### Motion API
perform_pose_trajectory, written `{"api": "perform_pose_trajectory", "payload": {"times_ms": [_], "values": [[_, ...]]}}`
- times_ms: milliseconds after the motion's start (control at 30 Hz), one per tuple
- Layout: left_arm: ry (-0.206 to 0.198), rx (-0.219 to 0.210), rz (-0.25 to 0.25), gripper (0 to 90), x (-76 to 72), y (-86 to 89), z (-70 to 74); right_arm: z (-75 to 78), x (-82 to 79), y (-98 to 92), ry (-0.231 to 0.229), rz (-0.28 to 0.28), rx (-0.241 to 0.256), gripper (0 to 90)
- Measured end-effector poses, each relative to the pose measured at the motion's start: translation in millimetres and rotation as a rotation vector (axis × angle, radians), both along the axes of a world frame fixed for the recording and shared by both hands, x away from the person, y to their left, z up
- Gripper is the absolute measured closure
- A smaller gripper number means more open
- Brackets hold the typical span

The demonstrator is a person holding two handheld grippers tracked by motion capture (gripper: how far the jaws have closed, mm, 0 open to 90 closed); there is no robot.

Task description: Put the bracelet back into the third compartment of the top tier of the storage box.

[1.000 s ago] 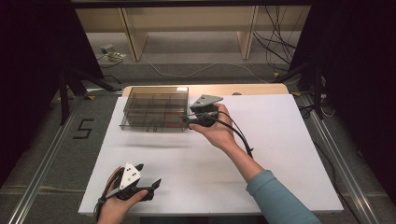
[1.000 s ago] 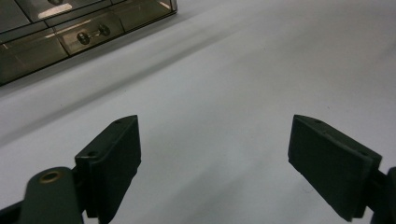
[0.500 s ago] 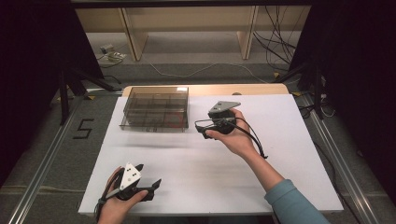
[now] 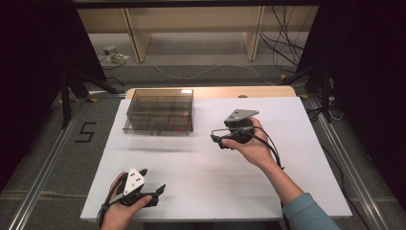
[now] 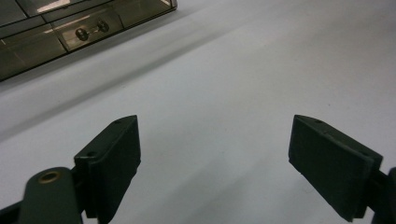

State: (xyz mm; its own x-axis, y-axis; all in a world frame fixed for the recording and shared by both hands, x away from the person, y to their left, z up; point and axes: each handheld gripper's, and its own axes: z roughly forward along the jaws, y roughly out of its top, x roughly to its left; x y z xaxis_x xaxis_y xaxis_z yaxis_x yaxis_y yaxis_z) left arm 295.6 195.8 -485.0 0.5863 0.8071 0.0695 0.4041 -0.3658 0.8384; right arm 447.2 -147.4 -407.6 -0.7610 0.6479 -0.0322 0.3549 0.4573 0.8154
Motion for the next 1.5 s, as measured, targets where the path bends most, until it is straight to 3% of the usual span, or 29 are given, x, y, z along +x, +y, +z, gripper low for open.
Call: {"api": "perform_pose_trajectory", "payload": {"times_ms": [567, 1500], "values": [[0.005, 0.002, -0.002, 16.5, 0.0, -0.9, -1.0, -8.5, -16.7, -51.9, 0.005, -0.062, 0.020, 23.2], [0.001, -0.001, 0.001, 16.5, -0.8, -2.8, -0.9, -28.5, -55.6, -99.7, 0.006, -0.089, 0.066, 23.2]]}}
